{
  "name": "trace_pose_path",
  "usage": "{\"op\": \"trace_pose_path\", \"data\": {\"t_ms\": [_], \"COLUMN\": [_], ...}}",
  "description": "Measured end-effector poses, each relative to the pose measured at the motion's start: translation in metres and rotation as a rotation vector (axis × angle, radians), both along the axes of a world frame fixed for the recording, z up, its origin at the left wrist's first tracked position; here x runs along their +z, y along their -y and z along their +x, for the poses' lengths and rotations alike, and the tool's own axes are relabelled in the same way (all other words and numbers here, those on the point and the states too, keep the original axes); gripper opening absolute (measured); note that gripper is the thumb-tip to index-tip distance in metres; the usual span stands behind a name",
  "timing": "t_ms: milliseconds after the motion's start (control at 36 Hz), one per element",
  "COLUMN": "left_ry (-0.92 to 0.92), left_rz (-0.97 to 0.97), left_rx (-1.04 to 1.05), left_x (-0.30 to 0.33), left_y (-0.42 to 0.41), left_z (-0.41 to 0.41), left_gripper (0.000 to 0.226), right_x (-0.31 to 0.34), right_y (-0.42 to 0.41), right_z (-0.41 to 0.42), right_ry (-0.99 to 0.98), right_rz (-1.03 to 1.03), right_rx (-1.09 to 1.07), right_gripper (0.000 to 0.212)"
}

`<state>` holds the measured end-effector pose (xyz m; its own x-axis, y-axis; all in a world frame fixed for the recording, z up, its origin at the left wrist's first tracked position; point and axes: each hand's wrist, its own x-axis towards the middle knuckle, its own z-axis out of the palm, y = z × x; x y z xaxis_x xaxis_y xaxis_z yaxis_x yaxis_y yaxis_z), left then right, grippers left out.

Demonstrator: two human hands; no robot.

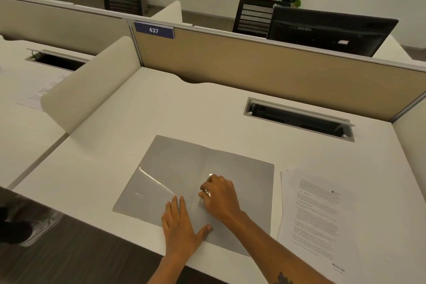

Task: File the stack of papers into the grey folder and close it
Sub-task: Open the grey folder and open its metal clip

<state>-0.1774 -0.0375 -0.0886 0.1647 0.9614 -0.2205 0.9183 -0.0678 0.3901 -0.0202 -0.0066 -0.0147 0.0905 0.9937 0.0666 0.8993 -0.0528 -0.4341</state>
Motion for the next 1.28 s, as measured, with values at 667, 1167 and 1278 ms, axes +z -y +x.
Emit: {"op": "trace_pose_path", "data": {"t_ms": [667,1167,1278], "left_ry": [-0.049,-0.059,-0.076], "left_rz": [-0.056,-0.066,-0.076], "left_rx": [-0.006,0.022,0.012], "left_x": [0.006,0.017,0.016], "left_y": [0.001,0.001,0.000], "left_z": [0.000,0.000,0.001], "left_gripper": [0.138,0.138,0.136], "right_x": [0.009,0.005,0.004], "right_y": [-0.039,-0.076,-0.080], "right_z": [0.028,0.047,0.047], "right_ry": [0.036,-0.004,0.001], "right_rz": [0.122,-0.093,-0.127], "right_rx": [-0.047,-0.162,-0.165], "right_gripper": [0.017,0.024,0.026]}}
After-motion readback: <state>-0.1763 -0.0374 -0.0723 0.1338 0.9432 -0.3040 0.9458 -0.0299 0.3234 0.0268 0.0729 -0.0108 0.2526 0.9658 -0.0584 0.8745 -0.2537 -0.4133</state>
